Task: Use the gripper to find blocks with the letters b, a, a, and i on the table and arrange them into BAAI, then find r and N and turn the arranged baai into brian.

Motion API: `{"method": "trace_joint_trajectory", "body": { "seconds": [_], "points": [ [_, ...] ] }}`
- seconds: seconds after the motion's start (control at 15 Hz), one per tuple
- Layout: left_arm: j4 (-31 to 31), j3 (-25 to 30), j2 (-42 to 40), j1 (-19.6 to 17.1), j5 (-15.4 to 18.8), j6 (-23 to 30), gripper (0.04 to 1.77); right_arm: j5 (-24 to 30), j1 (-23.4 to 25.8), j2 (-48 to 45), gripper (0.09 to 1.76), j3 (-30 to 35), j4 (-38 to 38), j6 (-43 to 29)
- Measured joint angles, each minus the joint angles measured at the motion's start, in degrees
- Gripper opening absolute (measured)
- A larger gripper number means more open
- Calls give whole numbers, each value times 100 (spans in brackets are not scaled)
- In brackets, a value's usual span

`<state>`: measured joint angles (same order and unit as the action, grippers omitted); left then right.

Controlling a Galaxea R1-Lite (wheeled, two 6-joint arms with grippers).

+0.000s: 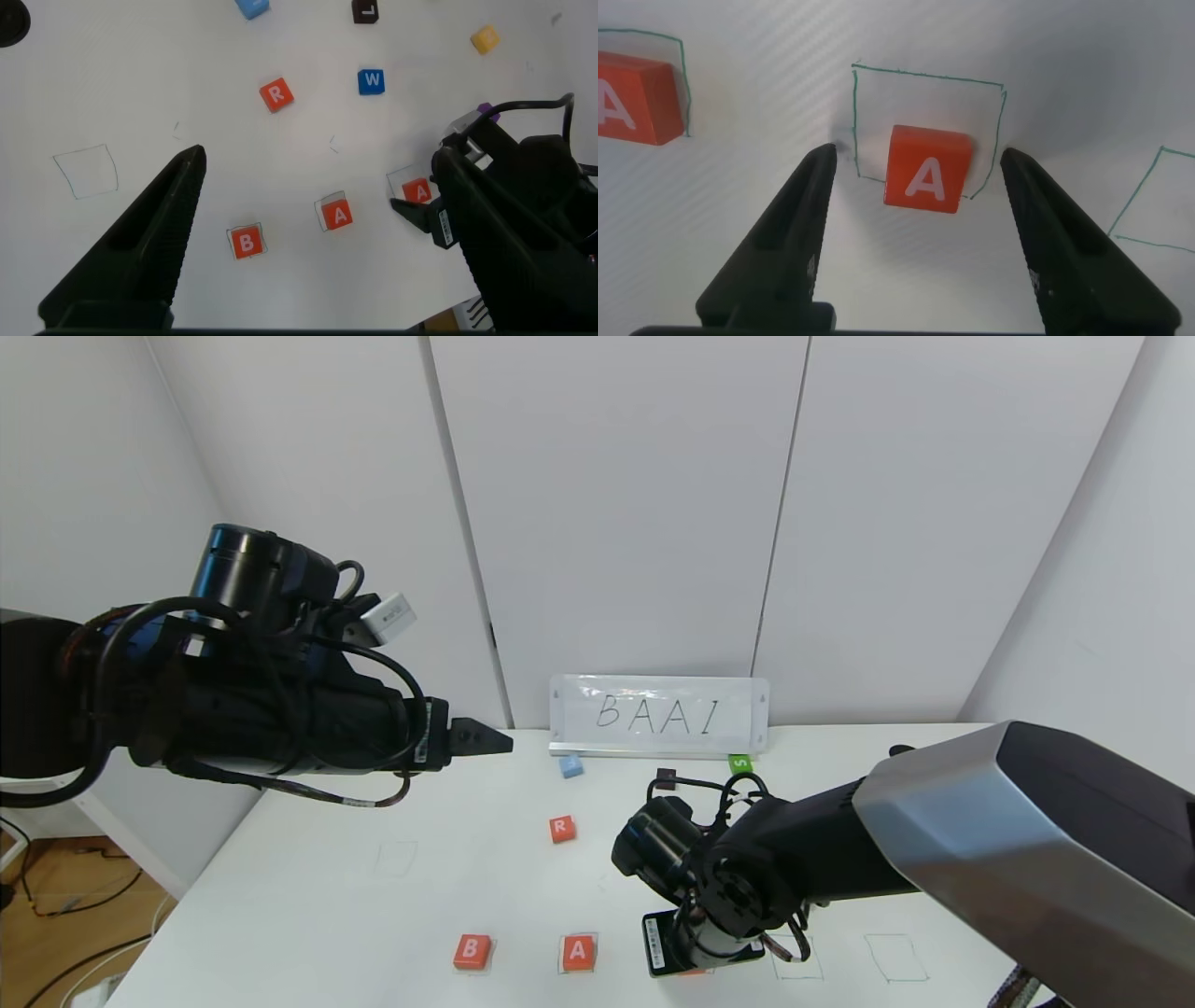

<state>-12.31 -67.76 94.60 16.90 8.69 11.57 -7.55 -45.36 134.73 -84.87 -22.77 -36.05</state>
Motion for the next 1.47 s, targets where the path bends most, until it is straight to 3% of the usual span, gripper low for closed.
{"method": "trace_joint_trajectory", "body": {
  "seconds": [0.53, 1.07, 1.27, 1.47],
  "points": [
    [-5, -68, -13, -127, 9, -38, 172, -2, 52, -323, 156, 72, -24, 11],
    [-9, -112, -34, -244, 30, -79, 172, 13, 313, -1001, 166, 61, -563, 13],
    [-6, -110, -56, -249, 30, -79, 172, 29, 322, -1412, 167, 94, -1165, -21],
    [-13, -101, -72, -224, 34, -77, 172, 0, 291, -1899, 168, 590, -1390, -35]
  ]
}}
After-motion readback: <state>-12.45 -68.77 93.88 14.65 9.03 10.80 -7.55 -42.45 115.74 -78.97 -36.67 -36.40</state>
